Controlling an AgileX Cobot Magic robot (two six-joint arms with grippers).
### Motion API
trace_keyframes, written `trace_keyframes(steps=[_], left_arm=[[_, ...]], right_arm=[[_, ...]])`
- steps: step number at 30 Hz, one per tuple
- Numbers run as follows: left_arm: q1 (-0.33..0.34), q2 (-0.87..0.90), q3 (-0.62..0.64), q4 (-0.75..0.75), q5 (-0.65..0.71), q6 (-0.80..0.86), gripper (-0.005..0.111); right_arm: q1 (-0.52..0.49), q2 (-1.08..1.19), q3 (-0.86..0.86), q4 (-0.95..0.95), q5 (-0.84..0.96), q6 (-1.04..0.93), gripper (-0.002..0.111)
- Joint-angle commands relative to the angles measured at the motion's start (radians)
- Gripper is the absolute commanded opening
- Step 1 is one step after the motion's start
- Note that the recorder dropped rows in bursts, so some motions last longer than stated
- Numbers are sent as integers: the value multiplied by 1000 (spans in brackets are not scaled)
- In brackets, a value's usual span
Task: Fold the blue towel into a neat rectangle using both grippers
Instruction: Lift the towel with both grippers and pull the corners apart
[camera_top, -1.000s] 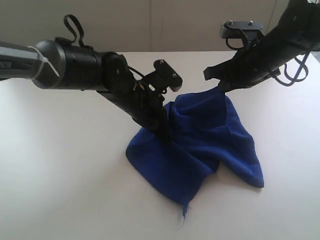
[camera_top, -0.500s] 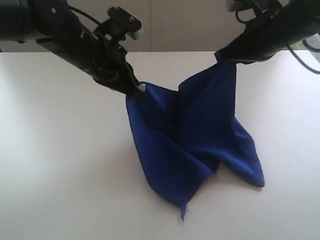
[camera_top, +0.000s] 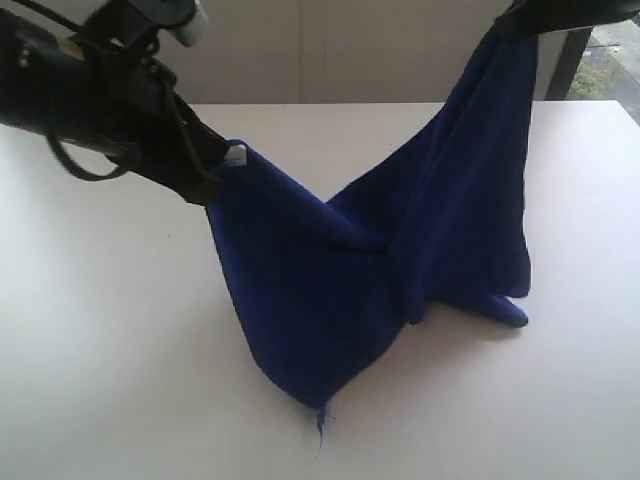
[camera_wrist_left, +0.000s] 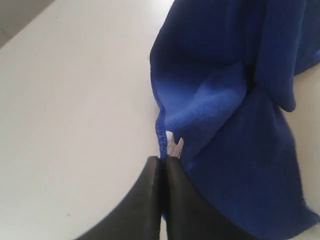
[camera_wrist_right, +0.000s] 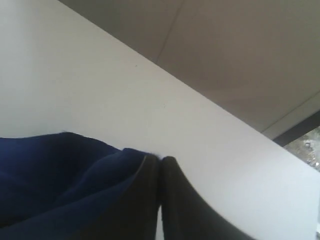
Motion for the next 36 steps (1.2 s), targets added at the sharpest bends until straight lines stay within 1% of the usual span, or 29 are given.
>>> trace_keyframes(steps=[1, 3, 5, 7, 9, 13, 17, 20, 26, 28, 30, 33, 36], left_arm=[[0, -188, 64, -2, -6, -11, 0], [0, -267, 86, -2, 9, -11, 0], [0, -345, 90, -2, 53, -26, 0], [0, -416, 90, -2, 97, -82, 0], [0, -476, 90, -7, 136, -91, 0], [0, -581, 77, -37, 115, -93, 0], [0, -593, 24, -26, 110, -126, 0], [0, -534, 20, 34, 99, -196, 0], [2, -340, 22, 299, 112, -431, 0], [30, -261, 22, 397, 112, -536, 0], [75, -181, 27, 442, 109, -609, 0], [147, -70, 45, 446, 50, -622, 0], [190, 35, 65, 446, -35, -622, 0]], right_arm=[[0, -114, 9, -42, 35, -11, 0], [0, -178, 16, -42, 35, -11, 0], [0, -248, 25, -42, 48, -23, 0], [0, -321, 30, -42, 119, -89, 0], [0, -384, 30, -42, 176, -118, 0], [0, -512, 30, -61, 199, -118, 0], [0, -575, 30, -72, 165, -97, 0], [0, -547, 30, -74, 178, -65, 0], [0, -351, 35, -120, 195, 5, 0], [0, -278, 49, -131, 157, 8, 0], [0, -192, 70, -133, 96, 11, 0], [0, -68, 102, -133, -1, 41, 0], [0, 61, 118, -133, -109, 83, 0]])
